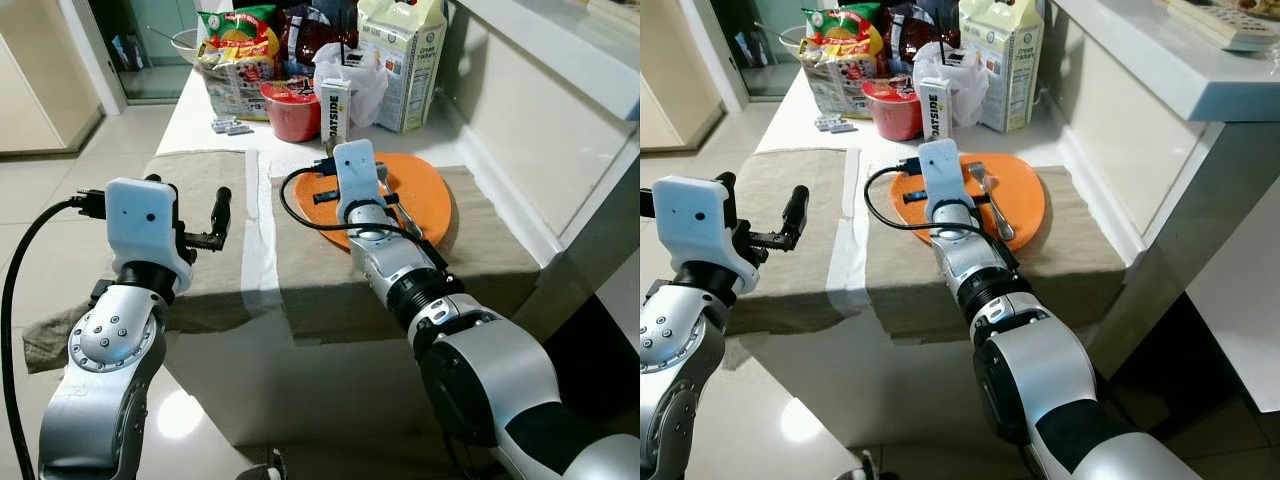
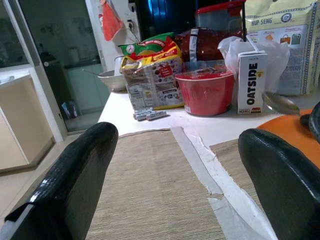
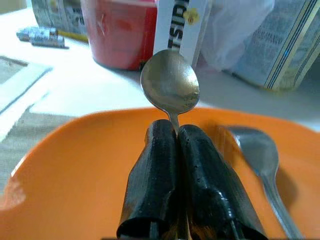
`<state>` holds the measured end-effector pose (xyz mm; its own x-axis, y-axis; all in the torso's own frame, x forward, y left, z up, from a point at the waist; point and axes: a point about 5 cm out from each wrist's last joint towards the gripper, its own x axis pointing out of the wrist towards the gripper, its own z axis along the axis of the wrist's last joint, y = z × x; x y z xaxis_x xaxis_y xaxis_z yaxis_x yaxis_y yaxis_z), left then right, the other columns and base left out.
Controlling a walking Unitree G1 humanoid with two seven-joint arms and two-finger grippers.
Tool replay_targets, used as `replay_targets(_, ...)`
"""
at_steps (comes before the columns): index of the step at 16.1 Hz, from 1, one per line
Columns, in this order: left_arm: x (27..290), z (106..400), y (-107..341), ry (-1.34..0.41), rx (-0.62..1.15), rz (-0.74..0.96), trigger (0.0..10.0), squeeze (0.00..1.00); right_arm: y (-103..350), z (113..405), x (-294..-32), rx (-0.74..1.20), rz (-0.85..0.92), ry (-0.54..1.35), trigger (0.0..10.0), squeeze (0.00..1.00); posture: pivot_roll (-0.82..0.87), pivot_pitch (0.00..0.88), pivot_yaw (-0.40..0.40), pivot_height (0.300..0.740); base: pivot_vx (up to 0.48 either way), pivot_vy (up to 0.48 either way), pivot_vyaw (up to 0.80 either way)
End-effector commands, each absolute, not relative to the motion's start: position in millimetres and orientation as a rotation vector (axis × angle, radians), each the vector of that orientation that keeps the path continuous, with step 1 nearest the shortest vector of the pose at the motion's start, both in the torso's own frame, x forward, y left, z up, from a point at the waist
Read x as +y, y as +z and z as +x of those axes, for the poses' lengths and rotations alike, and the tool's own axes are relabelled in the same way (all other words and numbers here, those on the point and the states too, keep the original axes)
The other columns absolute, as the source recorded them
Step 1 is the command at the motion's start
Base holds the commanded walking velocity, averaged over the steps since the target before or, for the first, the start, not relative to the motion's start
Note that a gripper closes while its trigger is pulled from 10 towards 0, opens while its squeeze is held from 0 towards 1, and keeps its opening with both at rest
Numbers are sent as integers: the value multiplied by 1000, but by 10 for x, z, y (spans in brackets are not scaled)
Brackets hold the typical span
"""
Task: Setting the table
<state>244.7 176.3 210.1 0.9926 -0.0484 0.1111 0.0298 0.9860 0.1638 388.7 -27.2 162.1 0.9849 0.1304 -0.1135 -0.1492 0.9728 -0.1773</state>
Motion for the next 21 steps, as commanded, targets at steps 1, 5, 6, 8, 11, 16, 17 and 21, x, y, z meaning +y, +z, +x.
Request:
replay_targets(1, 1773, 2470, 2103, -37, -114, 173, 10000, 0, 1760, 3904, -216, 32, -189, 148, 0, 0, 4, 0, 47, 740, 0, 0, 0)
replay_targets(5, 1768, 2487, 2084, -31, -115, 180, 10000, 0, 2180, 3948, -184, -179, -151, 161, 0, 0, 0, 0, 49, 740, 0, 0, 0)
replay_targets(6, 1772, 2492, 2071, -27, -113, 180, 10000, 0, 2306, 3947, -202, -252, -137, 163, 0, 0, -2, 0, 50, 740, 0, 0, 0)
replay_targets(8, 1783, 2506, 2051, -18, -112, 181, 10000, 0, 2493, 3919, -258, -389, -133, 156, 0, 0, -8, 0, 51, 740, 0, 0, 0)
replay_targets(11, 1817, 2526, 1979, 2, -105, 190, 10000, 0, 2679, 3790, -470, -617, -179, 106, 0, 0, -19, 0, 48, 740, 0, 0, 0)
replay_targets(16, 1859, 2555, 1917, 35, -121, 212, 10000, 0, 2709, 3387, -663, -914, -228, 49, 0, 4, -36, 0, 42, 740, 0, 0, 0)
replay_targets(17, 1873, 2556, 1893, 46, -125, 212, 10000, 0, 2633, 3274, -714, -948, -259, 42, 0, 0, -40, 0, 42, 740, 0, 0, 0)
replay_targets(21, 1901, 2517, 1869, 71, -156, 217, 10000, 0, 2240, 3105, -947, -882, -383, 61, 0, 12, -44, 0, 38, 740, 0, 0, 0)
